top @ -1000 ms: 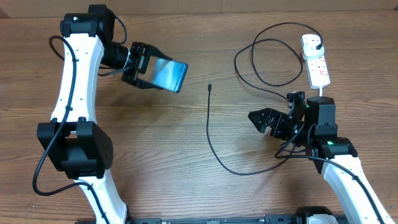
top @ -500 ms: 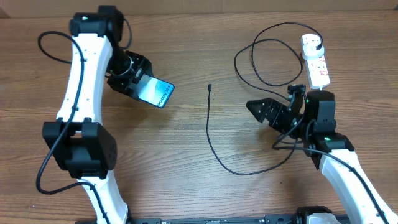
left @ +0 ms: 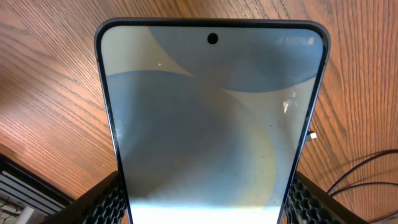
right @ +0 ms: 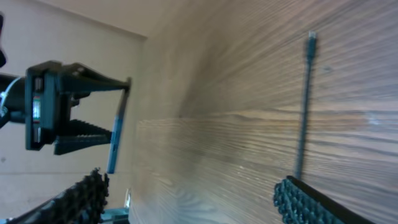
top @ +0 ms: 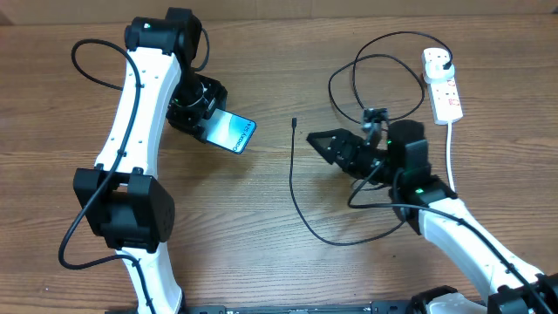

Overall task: Plug charger to phone and switch on socket
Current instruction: 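Bring the right gripper to the phone held by the left gripper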

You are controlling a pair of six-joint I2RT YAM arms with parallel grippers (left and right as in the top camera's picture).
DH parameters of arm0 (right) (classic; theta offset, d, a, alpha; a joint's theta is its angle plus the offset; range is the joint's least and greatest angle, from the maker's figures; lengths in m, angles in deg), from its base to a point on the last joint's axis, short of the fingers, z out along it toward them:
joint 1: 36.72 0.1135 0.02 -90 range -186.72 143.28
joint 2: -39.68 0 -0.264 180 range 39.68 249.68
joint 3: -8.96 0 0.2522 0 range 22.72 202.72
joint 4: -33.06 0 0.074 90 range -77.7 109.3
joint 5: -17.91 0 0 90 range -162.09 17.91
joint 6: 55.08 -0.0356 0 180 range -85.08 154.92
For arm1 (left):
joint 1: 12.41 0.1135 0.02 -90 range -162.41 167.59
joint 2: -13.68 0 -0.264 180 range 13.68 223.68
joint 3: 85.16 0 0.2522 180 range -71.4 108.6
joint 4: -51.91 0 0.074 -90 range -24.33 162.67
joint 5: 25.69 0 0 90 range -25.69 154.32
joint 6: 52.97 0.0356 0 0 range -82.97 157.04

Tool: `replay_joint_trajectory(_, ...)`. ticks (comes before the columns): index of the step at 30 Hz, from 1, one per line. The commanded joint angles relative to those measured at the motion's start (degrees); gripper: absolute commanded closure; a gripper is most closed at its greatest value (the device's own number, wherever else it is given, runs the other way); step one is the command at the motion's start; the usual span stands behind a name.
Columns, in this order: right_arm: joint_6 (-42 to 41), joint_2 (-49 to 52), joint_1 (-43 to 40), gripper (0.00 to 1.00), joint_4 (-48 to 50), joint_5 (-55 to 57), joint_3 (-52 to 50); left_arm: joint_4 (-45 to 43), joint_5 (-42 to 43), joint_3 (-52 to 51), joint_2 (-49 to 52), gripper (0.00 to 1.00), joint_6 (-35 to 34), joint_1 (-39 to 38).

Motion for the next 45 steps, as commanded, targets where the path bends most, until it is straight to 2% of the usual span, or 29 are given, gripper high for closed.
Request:
replay_joint_trajectory(1,-5.5,0.1,3.5,0.19,2.3,7.5,1.4,0.1,-0.1,1.0,0.4,0.96,-2.3,-2.2)
replay_joint_trajectory(5,-8.2,0.1,6.3,0.25,4.0,10.9,1.4,0.1,1.4,1.0,1.1,0.96,-2.2,-3.9)
replay_joint_trajectory(13,-9.8,0.4,7.5,0.37,6.0,10.6,1.4,-0.4,2.2,0.9,3.4,0.96,-2.3,-7.3)
replay_joint_trajectory(22,-15.6,4.8,10.2,0.41,6.6,10.6,1.4,-2.4,2.1,0.9,3.9,0.96,-2.3,-9.8)
replay_joint_trajectory(33,-16.9,8.1,12.3,0.5,9.5,11.7,1.4,-3.1,1.4,0.8,3.9,0.96,-4.0,-11.6)
replay_joint_trajectory(45,-16.5,8.2,13.6,0.55,9.8,13.8,1.4,-4.1,1.3,0.8,3.9,0.96,-4.8,-14.5)
